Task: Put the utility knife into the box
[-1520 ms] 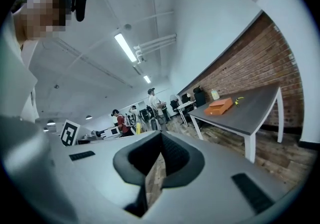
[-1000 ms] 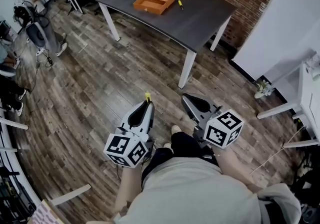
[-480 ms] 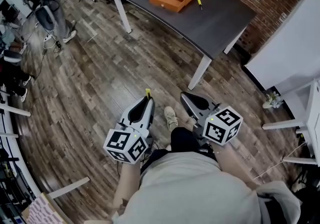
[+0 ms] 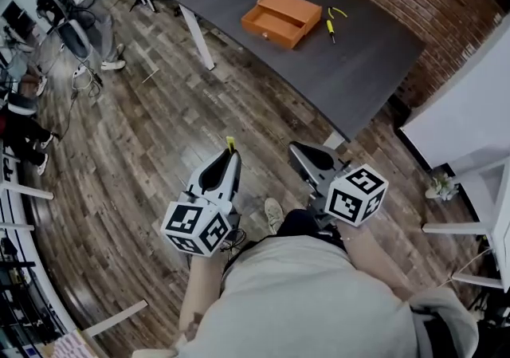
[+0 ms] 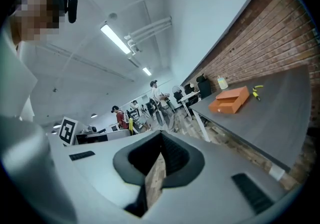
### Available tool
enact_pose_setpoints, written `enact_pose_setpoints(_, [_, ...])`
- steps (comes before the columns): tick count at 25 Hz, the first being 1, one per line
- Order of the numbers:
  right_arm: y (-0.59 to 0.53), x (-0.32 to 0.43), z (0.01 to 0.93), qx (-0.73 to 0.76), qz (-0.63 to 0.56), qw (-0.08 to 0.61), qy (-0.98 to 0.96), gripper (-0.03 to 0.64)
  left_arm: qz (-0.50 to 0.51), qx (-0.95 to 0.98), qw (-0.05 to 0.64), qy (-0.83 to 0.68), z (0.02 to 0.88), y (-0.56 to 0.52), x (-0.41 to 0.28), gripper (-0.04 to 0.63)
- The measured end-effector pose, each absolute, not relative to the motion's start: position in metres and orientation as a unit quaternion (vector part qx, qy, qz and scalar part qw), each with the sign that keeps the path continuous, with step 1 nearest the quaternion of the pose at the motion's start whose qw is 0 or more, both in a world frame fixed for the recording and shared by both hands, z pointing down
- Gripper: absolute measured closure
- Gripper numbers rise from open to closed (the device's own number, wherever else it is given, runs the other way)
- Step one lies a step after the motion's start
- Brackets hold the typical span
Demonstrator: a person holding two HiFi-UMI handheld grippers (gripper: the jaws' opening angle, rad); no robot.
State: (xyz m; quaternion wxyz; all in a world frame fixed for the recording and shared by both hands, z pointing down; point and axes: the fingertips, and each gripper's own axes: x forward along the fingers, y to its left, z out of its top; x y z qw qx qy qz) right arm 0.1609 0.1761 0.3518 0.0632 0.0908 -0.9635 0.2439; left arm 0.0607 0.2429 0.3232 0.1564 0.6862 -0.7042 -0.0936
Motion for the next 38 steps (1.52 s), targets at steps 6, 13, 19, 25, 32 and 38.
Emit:
enact_pose_setpoints(6, [0.117, 0.128, 0.349, 0.083, 0.251, 0.06, -0.963, 0.611, -0.1, 0.676, 0.152, -0.714, 0.32, 0.184, 0.024, 0.54])
enact_pose_setpoints(13, [0.082, 0.103, 0.367, 0.07, 0.271, 0.09, -0.956, 0.611, -0.1, 0.664, 0.176, -0.719, 0.333, 0.147, -0.001, 0.54])
enact_pose_setpoints(19, [0.05, 0.076, 0.375, 0.073, 0.277, 0.087, -0.954, 0.611, -0.089, 0.662, 0.19, -0.72, 0.343, 0.116, -0.034, 0.54])
enact_pose_setpoints(25, [0.008, 0.044, 0.384, 0.115, 0.283, 0.085, -0.949, 0.611, -0.086, 0.68, 0.196, -0.701, 0.354, 0.068, -0.08, 0.54])
enact_pose_setpoints(32, [-0.049, -0.01, 0.389, 0.176, 0.293, 0.069, -0.937, 0.611, -0.08, 0.718, 0.216, -0.656, 0.362, -0.003, -0.142, 0.54])
enact_pose_setpoints(38, [-0.101, -0.057, 0.375, 0.223, 0.286, 0.041, -0.931, 0.611, -0.064, 0.758, 0.206, -0.615, 0.351, -0.07, -0.192, 0.54])
